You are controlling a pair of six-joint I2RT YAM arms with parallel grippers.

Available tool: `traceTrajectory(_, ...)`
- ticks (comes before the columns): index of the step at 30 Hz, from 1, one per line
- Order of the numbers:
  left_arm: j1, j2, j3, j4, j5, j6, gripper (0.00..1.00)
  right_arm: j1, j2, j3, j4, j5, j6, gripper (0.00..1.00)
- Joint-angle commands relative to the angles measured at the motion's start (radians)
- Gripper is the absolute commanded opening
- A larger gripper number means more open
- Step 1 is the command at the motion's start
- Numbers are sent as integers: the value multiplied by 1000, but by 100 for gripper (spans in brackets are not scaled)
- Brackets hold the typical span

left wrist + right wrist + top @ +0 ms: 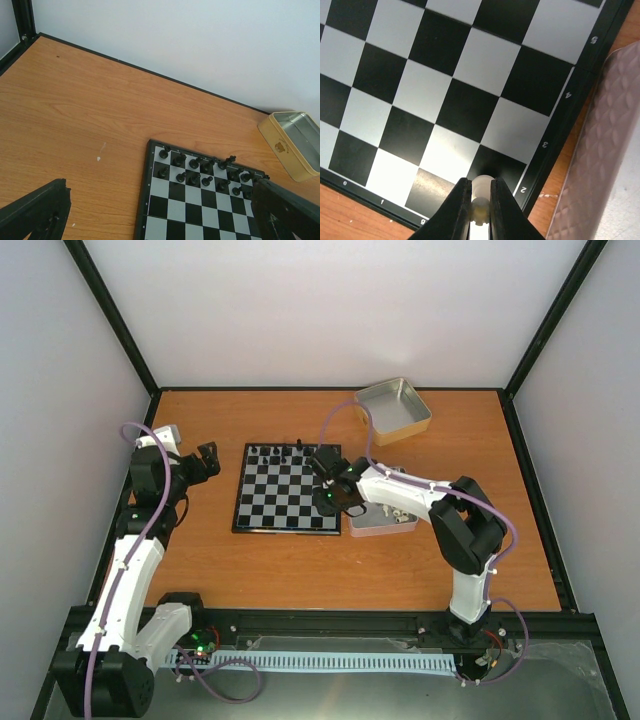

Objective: Set up the chess pieces on the board
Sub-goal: Place the chess piece on the chessboard.

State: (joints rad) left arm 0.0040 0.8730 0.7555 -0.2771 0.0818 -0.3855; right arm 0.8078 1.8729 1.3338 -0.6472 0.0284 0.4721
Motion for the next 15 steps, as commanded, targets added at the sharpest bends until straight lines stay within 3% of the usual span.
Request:
traceTrajectory(1, -6, -8, 3, 33, -3, 16, 100, 29, -15, -16, -17, -27, -3, 9)
traceTrajectory(15, -6, -10, -1, 36, 4, 19, 100, 42, -30, -60, -34, -13, 7, 11)
